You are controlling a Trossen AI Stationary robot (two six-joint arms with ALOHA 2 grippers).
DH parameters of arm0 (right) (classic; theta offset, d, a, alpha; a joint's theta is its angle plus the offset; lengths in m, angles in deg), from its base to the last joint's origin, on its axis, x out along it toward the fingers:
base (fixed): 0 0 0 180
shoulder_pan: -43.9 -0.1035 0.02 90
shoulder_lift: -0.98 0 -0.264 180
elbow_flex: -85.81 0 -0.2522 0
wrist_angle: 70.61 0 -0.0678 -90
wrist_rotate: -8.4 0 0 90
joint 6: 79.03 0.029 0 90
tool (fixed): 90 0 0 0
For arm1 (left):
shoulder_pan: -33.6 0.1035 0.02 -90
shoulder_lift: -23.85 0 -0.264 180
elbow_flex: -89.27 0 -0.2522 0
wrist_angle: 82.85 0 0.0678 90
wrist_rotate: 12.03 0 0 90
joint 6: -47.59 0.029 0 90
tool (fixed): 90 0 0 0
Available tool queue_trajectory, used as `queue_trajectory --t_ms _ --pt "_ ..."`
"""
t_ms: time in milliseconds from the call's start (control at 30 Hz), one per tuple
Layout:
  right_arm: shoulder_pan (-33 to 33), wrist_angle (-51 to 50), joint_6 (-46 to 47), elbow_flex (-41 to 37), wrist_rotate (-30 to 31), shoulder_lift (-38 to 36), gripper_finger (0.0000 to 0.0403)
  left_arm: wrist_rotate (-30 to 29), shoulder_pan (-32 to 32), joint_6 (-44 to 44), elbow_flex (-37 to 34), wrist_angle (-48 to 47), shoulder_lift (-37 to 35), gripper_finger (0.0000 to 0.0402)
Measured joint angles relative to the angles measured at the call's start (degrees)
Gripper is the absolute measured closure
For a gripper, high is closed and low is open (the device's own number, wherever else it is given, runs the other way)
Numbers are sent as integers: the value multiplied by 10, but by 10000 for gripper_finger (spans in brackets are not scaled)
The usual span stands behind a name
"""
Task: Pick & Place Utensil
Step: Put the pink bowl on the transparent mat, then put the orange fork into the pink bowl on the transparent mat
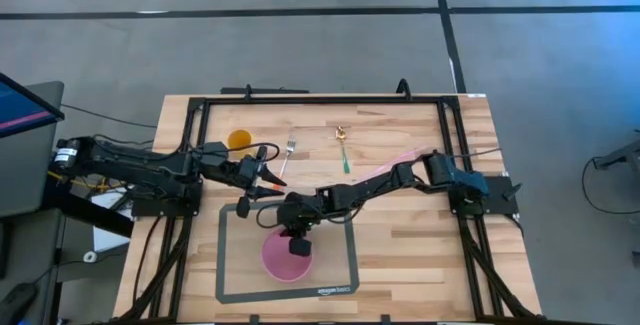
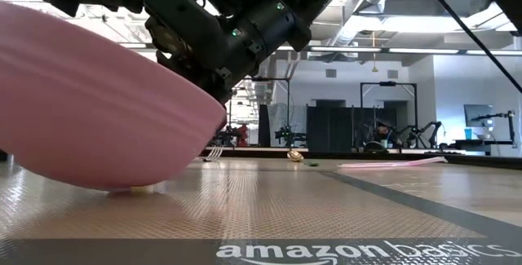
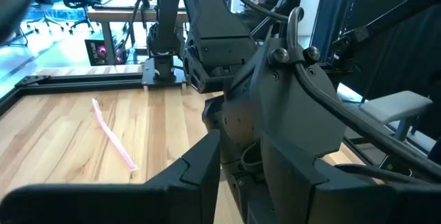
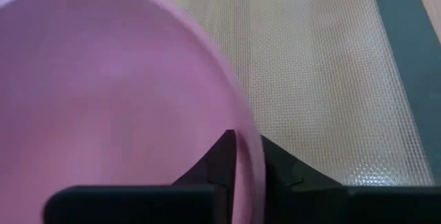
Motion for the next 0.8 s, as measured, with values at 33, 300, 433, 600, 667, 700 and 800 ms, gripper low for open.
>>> queue_trajectory --t_ms 33,300,433,600,667,700,800 --pt "0 0 0 0 0 0 357 0 0 0 0 0 0 295" --pt "0 9 0 0 0 0 299 0 0 0 0 0 0 295" --pt "1 9 0 0 1 0 281 0 0 0 0 0 0 295" --pt "4 2 0 15 1 0 265 0 0 0 0 0 0 295" --pt "4 -4 0 24 2 -1 261 3 0 -1 0 2 -1 295" --pt "4 -13 0 32 1 -1 259 1 0 0 0 2 -1 295" --pt "5 -45 -10 59 1 -2 256 0 0 0 0 -1 1 296"
